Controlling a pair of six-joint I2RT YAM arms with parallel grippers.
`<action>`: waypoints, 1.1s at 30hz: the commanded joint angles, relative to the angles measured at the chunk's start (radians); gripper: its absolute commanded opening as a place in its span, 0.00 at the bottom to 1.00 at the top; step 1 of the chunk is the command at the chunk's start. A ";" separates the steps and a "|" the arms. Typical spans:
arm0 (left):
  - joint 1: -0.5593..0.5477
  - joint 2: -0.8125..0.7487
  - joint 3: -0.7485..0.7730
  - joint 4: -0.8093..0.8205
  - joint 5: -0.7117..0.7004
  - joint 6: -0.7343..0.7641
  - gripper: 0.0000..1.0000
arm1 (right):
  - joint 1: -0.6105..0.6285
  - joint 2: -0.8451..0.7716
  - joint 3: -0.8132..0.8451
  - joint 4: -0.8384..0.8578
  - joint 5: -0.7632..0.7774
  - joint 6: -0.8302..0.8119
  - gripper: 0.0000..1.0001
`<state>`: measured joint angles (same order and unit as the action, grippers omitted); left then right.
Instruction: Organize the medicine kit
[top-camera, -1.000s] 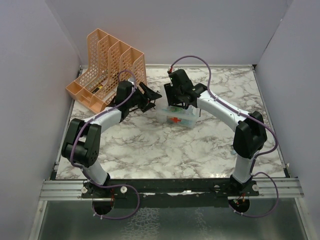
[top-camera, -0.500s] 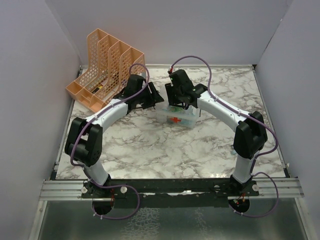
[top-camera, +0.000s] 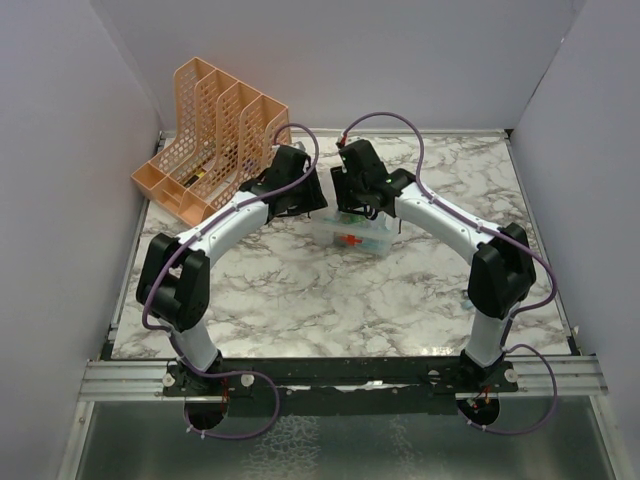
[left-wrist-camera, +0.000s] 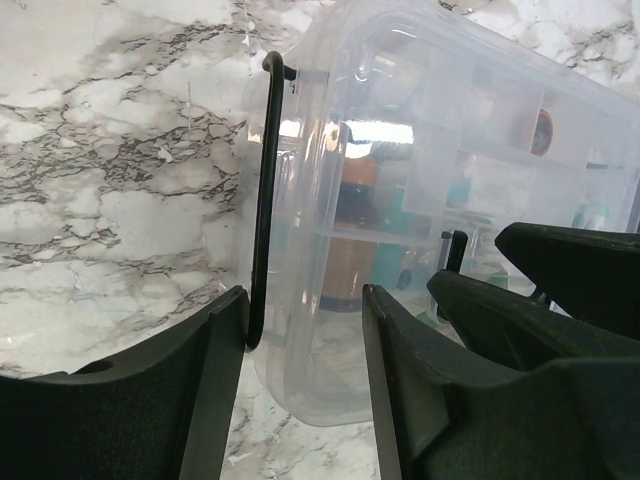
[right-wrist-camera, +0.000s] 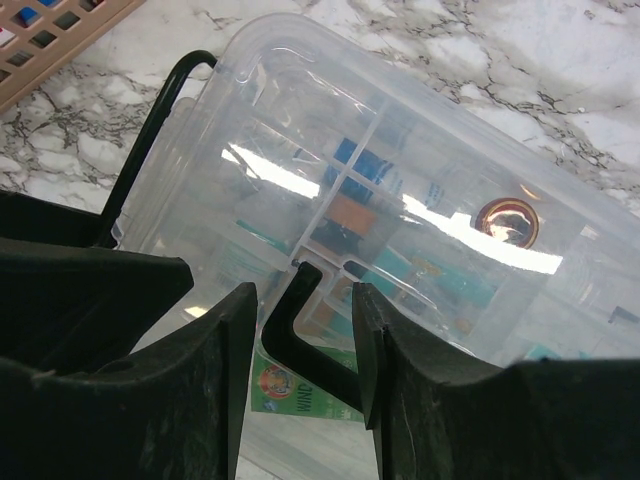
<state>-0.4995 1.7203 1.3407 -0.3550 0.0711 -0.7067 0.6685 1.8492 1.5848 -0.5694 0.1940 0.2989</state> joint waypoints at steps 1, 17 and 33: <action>-0.035 0.032 0.021 -0.187 -0.085 0.063 0.50 | 0.005 0.026 -0.061 -0.098 -0.022 0.032 0.43; -0.070 0.039 0.103 -0.254 -0.137 0.106 0.49 | -0.003 -0.025 0.014 -0.124 -0.023 0.095 0.43; -0.068 -0.283 0.203 -0.305 -0.193 0.265 0.91 | -0.060 -0.492 -0.143 -0.200 0.192 0.144 0.69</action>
<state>-0.5652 1.5951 1.5902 -0.6430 -0.0685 -0.4942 0.6075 1.5284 1.5845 -0.7315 0.2699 0.4194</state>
